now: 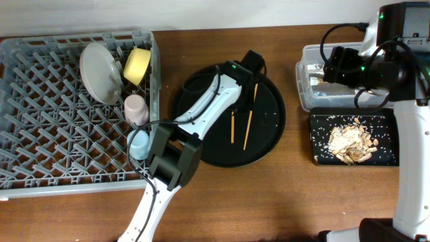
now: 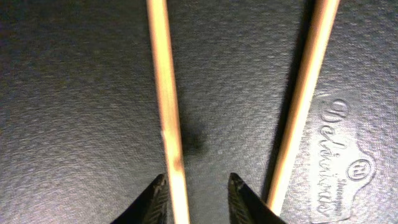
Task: Sort waste into correct bins and load items into the dishwasher rack
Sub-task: 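Grasp one chopstick on the black tray with the left gripper, then carry the chopstick to the dish rack and drop it in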
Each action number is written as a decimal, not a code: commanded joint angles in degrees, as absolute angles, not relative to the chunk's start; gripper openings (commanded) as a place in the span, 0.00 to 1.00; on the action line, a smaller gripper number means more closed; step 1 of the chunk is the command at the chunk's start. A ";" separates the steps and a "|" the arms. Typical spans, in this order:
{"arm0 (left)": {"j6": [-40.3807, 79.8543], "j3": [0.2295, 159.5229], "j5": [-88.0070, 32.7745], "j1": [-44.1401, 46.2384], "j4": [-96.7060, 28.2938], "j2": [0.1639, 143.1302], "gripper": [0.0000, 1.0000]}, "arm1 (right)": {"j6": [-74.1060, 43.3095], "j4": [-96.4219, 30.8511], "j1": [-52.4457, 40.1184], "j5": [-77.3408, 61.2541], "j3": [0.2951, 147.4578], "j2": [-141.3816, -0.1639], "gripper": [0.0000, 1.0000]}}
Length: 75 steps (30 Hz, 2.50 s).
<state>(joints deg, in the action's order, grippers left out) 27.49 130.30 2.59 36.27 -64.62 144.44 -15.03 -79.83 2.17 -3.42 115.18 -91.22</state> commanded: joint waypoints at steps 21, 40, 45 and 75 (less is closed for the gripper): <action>28.91 127.09 5.19 34.89 -62.61 143.00 0.28 | -15.51 -80.82 2.28 -2.31 115.02 -91.96 0.78; 28.84 127.37 10.37 32.84 -64.38 139.55 0.38 | -15.29 -81.95 2.28 -2.31 114.91 -93.27 0.78; 28.86 126.87 11.81 31.75 -65.12 139.81 0.38 | -15.29 -82.61 2.28 -2.31 114.91 -93.30 0.78; 25.19 132.86 8.21 29.30 -73.71 136.97 0.07 | -15.31 -83.77 2.28 -2.31 114.91 -93.30 0.78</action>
<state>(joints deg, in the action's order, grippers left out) 28.45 125.58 8.40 31.62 -69.69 140.55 -15.03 -83.61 2.17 -3.40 115.18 -93.21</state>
